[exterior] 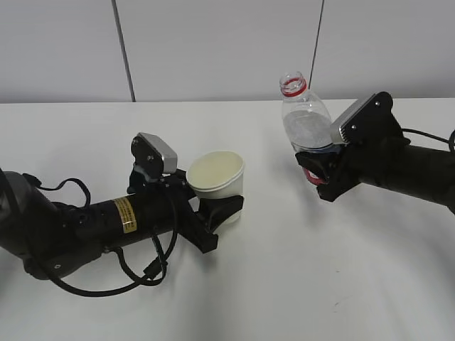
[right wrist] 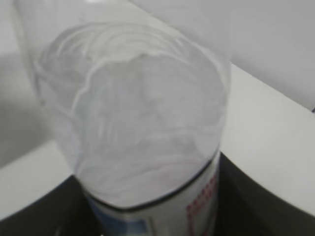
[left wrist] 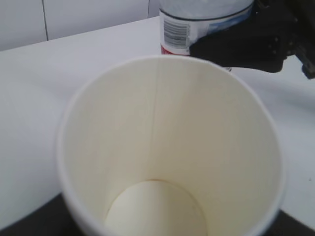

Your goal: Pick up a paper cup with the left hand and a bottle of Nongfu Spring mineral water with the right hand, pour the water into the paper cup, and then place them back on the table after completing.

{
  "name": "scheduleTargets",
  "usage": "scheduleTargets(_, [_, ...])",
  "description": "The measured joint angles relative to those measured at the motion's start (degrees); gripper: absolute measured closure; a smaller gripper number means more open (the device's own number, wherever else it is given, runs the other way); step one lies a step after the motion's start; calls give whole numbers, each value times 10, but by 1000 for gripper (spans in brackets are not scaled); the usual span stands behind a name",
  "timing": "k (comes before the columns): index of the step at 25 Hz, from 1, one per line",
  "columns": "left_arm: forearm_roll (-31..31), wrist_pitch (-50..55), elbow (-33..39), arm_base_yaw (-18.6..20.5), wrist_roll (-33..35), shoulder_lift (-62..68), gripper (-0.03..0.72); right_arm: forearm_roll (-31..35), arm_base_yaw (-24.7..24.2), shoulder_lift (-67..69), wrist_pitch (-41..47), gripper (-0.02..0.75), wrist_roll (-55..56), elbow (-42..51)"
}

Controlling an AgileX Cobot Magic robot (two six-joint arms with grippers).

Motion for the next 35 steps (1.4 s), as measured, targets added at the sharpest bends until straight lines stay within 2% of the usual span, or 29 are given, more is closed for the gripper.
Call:
scheduleTargets(9, [12, 31, -14, -2, -7, 0, 279, -41, 0, -6, 47, 337, -17, -29])
scheduleTargets(14, [22, 51, -30, -2, -13, 0, 279, -70, 1, -6, 103, 337, -21, -67])
scheduleTargets(23, [23, 69, -53, -2, -15, 0, 279, -91, 44, -7, 214, 337, -68, -129])
scheduleTargets(35, [-4, 73, -56, -2, -15, 0, 279, -165, 47, -7, 253, 339, -93, -162])
